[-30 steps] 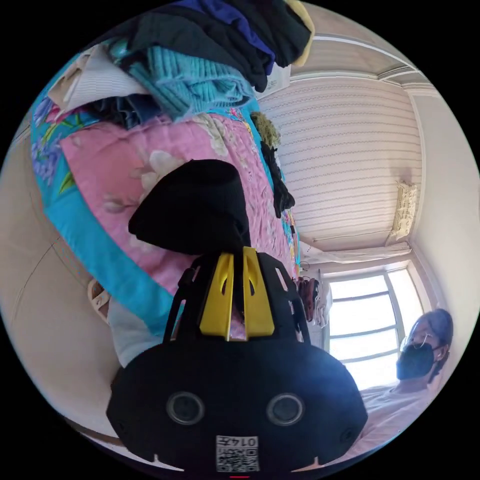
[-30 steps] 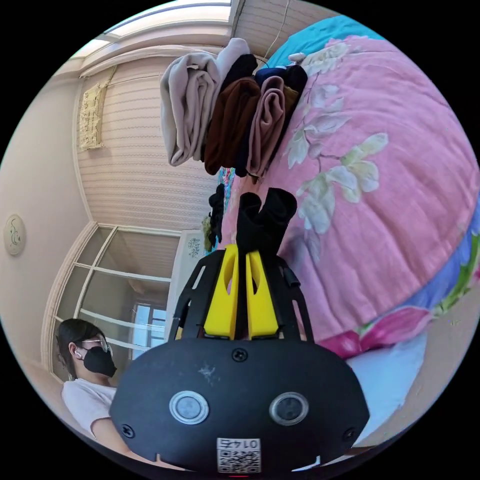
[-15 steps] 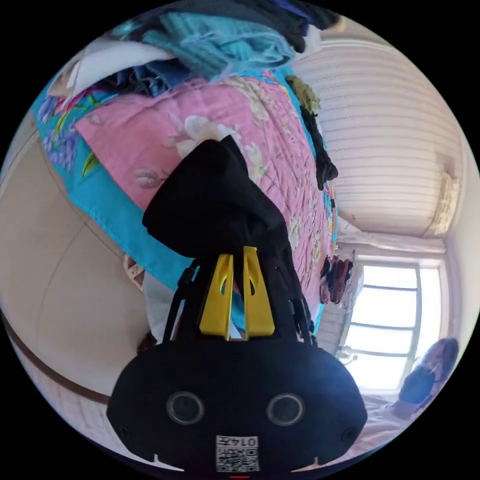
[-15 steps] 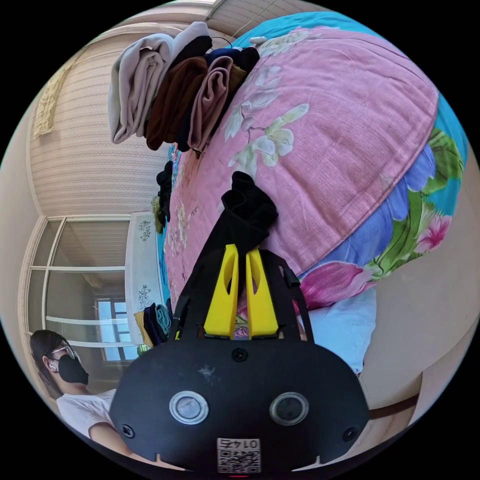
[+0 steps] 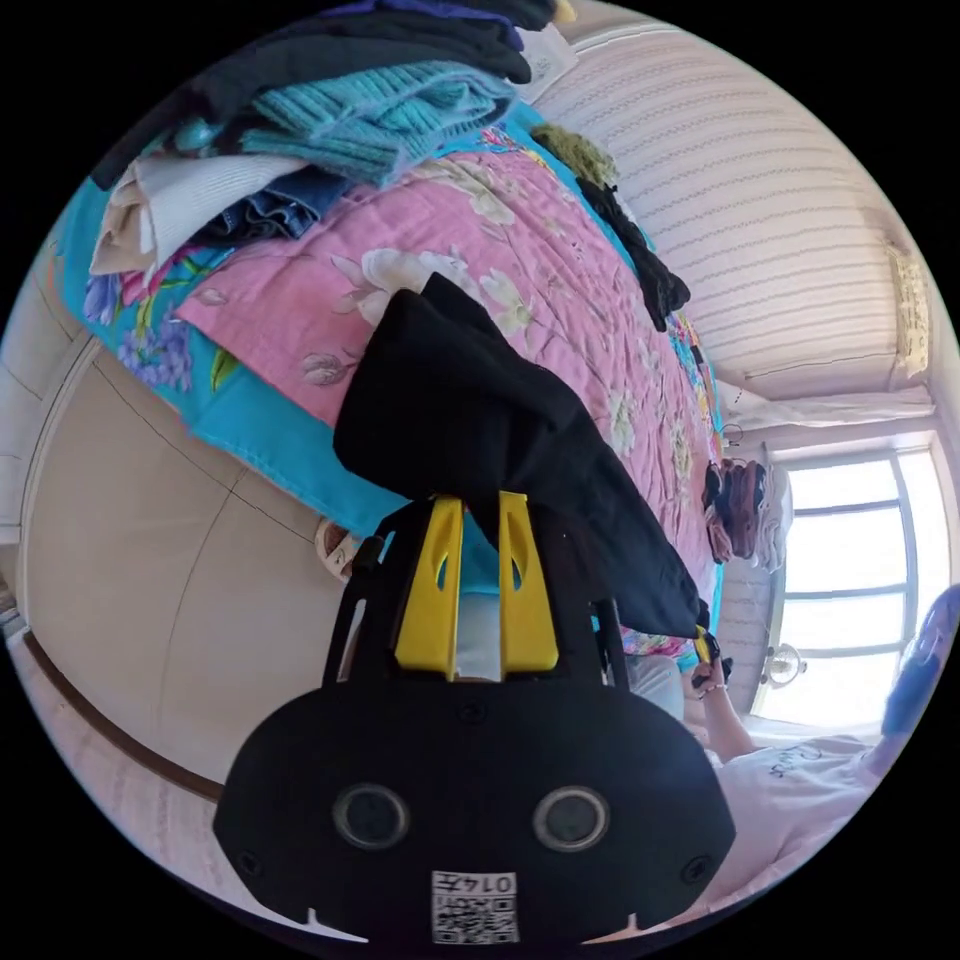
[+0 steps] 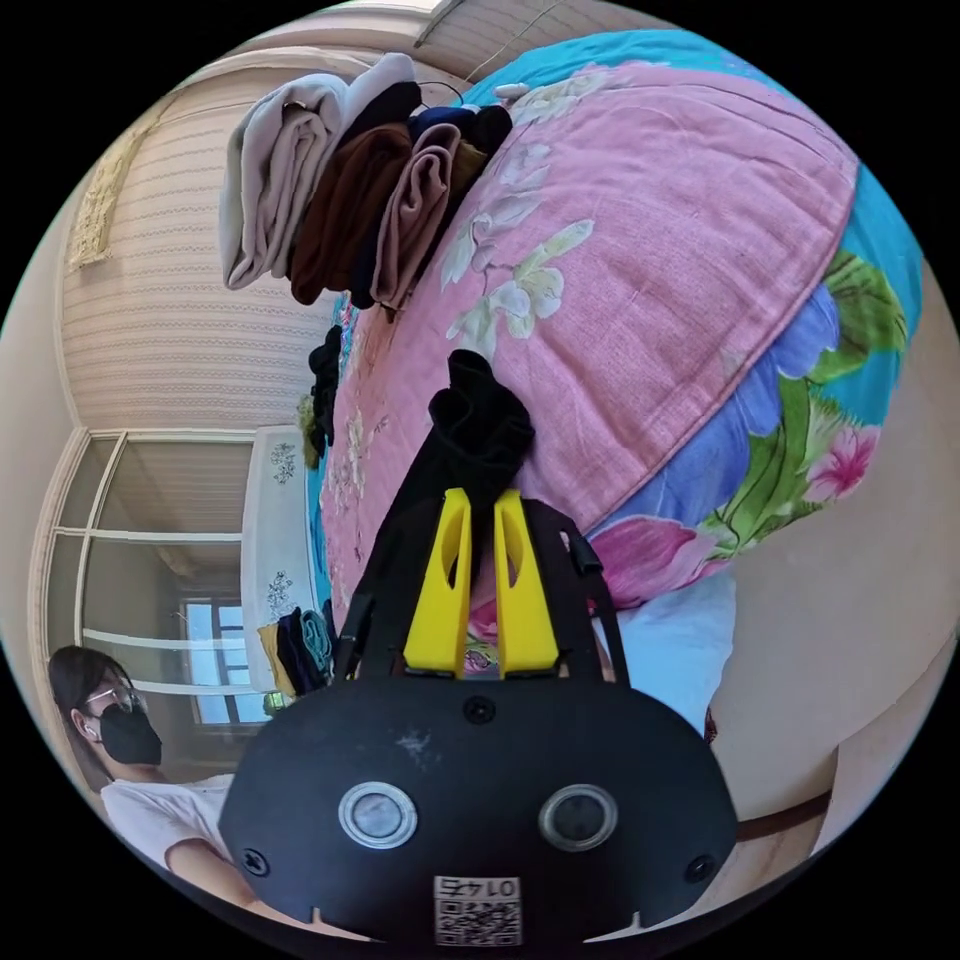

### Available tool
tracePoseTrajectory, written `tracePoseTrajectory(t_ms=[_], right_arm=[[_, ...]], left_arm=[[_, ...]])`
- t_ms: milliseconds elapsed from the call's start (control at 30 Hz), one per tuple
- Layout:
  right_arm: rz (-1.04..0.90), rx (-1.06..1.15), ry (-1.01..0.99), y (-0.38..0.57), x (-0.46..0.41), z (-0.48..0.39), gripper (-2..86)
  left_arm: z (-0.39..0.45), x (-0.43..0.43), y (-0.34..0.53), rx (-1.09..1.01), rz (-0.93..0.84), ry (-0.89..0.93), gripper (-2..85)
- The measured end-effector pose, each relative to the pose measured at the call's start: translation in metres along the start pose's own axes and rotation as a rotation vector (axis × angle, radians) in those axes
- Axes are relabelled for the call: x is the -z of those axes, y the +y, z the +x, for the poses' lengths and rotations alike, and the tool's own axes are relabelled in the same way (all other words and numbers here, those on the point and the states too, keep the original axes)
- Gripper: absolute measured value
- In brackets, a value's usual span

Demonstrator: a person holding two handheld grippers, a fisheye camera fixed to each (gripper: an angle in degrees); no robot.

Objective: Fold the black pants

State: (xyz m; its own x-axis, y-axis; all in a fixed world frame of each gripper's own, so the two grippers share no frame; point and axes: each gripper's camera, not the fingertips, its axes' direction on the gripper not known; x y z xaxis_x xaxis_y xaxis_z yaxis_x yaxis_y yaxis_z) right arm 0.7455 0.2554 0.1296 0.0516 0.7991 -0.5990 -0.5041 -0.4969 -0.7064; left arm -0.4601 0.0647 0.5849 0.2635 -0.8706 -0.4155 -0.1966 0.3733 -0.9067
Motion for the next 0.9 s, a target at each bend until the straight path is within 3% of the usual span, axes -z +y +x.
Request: tracePoseTrajectory(t_ms=[133,267,367,467,567,667,833,900], right_arm=[[0.071,0.044,0.091,0.016,0.013,-0.014,4.7],[0.168,0.248,0.412,0.037,0.023,-0.067,5.0],[0.124,0.584,0.546,0.055,-0.008,-0.128,6.6],[0.000,0.759,0.625,0.063,-0.057,-0.166,8.4],[-0.032,0.721,0.624,0.052,-0.086,-0.170,10.4],[-0.029,0.622,0.623,0.038,-0.105,-0.158,8.8],[-0.058,0.601,0.654,0.041,-0.116,-0.156,2.0],[-0.032,0.610,0.616,0.048,-0.105,-0.163,1.1]], left_arm=[[0.007,0.005,0.014,-0.142,0.035,-0.256,5.6],[0.057,-0.011,0.030,-0.456,0.016,-0.537,5.1],[0.115,-0.066,0.044,-0.733,-0.072,-0.464,5.1],[0.178,-0.152,0.067,-0.990,-0.158,-0.303,5.9],[0.232,-0.244,0.092,-1.202,-0.244,-0.168,6.3],[0.271,-0.320,0.106,-1.336,-0.268,-0.143,6.4],[0.284,-0.428,0.109,-1.415,-0.345,-0.238,7.1],[0.273,-0.461,0.102,-1.349,-0.420,-0.221,6.3]])
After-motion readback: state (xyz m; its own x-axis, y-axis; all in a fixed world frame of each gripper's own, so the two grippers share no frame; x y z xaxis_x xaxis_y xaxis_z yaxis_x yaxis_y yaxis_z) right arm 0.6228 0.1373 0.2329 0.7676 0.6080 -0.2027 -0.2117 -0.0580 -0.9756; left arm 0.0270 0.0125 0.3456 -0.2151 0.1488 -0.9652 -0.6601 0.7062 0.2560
